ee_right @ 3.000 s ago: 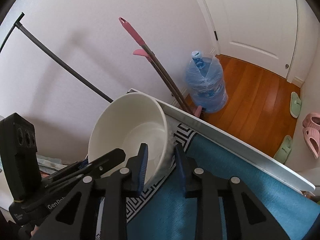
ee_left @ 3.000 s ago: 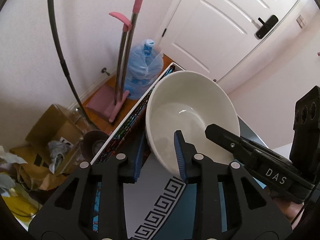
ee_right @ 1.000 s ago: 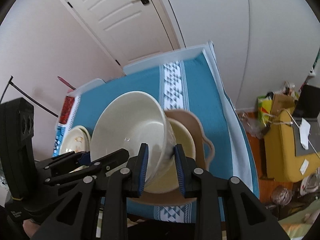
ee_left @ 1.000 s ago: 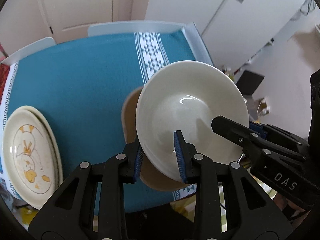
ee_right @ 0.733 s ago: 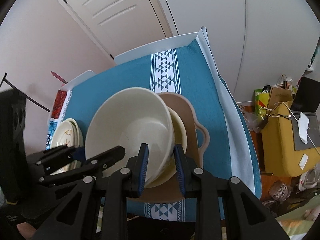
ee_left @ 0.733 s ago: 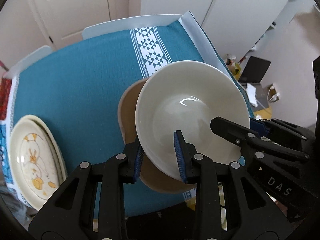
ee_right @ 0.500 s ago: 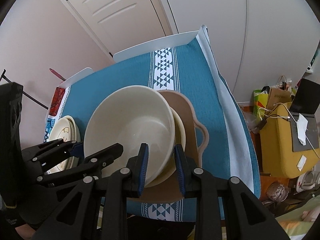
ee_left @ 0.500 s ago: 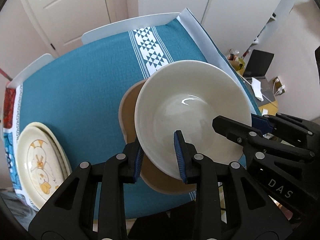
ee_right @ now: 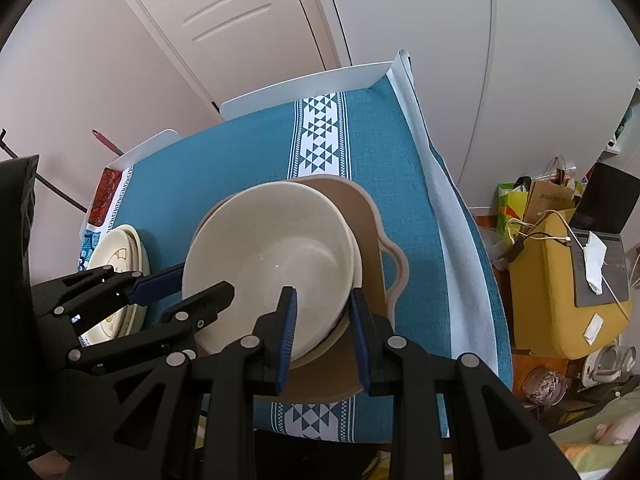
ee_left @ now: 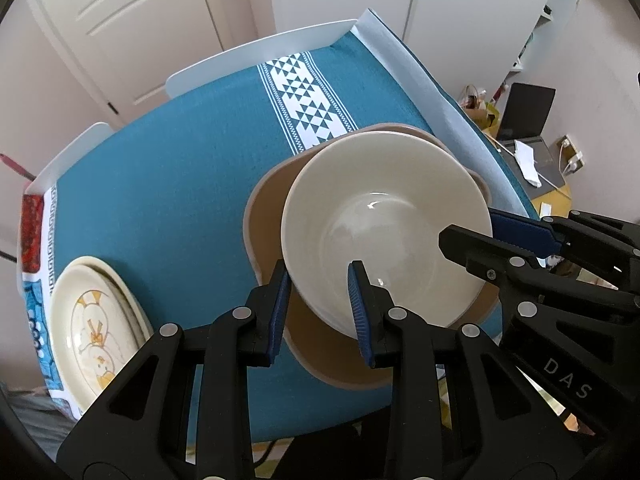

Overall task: Organize plates and bowls
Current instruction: 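Open both grippers and lift them off the white bowl, then grasp the rim of the taupe dish holding the bowls with both grippers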

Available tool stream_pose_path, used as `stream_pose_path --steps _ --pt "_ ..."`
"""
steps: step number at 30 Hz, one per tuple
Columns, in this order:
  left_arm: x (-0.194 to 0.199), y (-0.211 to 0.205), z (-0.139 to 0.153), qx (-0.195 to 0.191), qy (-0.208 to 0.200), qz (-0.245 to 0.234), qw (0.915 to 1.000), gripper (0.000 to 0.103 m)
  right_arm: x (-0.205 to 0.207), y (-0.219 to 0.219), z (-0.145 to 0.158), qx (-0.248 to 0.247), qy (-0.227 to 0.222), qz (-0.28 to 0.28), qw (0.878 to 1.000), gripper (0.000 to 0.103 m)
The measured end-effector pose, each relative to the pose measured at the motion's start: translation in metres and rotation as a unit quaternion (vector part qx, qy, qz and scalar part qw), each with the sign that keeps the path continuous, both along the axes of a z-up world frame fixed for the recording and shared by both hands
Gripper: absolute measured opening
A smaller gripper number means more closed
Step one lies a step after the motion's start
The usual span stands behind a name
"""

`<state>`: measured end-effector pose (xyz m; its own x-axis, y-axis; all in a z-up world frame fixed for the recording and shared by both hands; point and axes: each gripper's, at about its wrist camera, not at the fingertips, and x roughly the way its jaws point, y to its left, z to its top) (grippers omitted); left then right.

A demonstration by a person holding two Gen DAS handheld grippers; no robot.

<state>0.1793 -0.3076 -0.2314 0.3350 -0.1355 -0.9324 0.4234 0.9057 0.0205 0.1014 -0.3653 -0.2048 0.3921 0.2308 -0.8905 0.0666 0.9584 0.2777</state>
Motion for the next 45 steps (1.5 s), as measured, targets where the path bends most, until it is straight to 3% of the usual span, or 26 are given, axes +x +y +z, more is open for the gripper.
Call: stream_pose_path --steps 6,11,15,16,17,18,19,20,22,26,32,35,45 --pt "0.002 0.004 0.004 -0.011 0.005 0.0 0.9999 0.026 0.001 -0.001 0.003 0.001 -0.001 -0.003 1.0 0.024" --pt "0.009 0.02 0.038 -0.04 -0.026 0.019 0.9987 0.026 -0.002 -0.007 0.031 0.003 -0.032 -0.008 0.999 0.024" --pt "0.017 0.033 0.06 -0.061 -0.028 0.029 0.9973 0.027 -0.005 -0.013 0.053 0.004 -0.055 -0.006 0.998 0.027" --pt "0.019 0.038 0.065 -0.069 -0.023 0.03 0.9969 0.03 -0.007 -0.014 0.058 0.003 -0.062 -0.006 0.998 0.042" --pt "0.019 0.042 0.068 -0.074 -0.019 0.032 0.9965 0.043 -0.01 -0.016 0.065 0.001 -0.073 -0.006 0.997 0.069" --pt "0.019 0.046 0.071 -0.082 -0.018 0.033 0.996 0.056 -0.012 -0.018 0.07 -0.001 -0.083 -0.007 0.997 0.082" --pt "0.017 0.053 0.075 -0.097 -0.022 0.036 0.9944 0.083 -0.015 -0.021 0.075 -0.002 -0.095 -0.01 0.995 0.095" --pt "0.014 0.059 0.08 -0.11 -0.032 0.04 0.9926 0.096 -0.018 -0.023 0.079 -0.003 -0.104 -0.011 0.995 0.095" --pt "0.01 0.068 0.086 -0.117 -0.05 0.046 0.9908 0.099 -0.02 -0.029 0.085 -0.009 -0.11 -0.015 0.994 0.095" --pt "0.005 0.077 0.08 -0.094 -0.045 0.036 0.9939 0.099 -0.023 -0.035 0.085 -0.024 -0.11 -0.003 0.994 0.095" --pt "-0.008 0.079 0.042 -0.042 -0.011 -0.01 0.999 0.099 -0.015 -0.028 0.054 -0.114 -0.021 0.083 0.99 0.095" --pt "-0.011 0.073 0.024 -0.017 -0.002 -0.025 0.9995 0.099 -0.012 -0.026 0.035 -0.127 0.005 0.106 0.986 0.095" --pt "0.004 0.054 -0.016 0.008 0.042 -0.045 0.9981 0.099 0.006 -0.018 -0.014 -0.154 0.085 0.174 0.969 0.095"
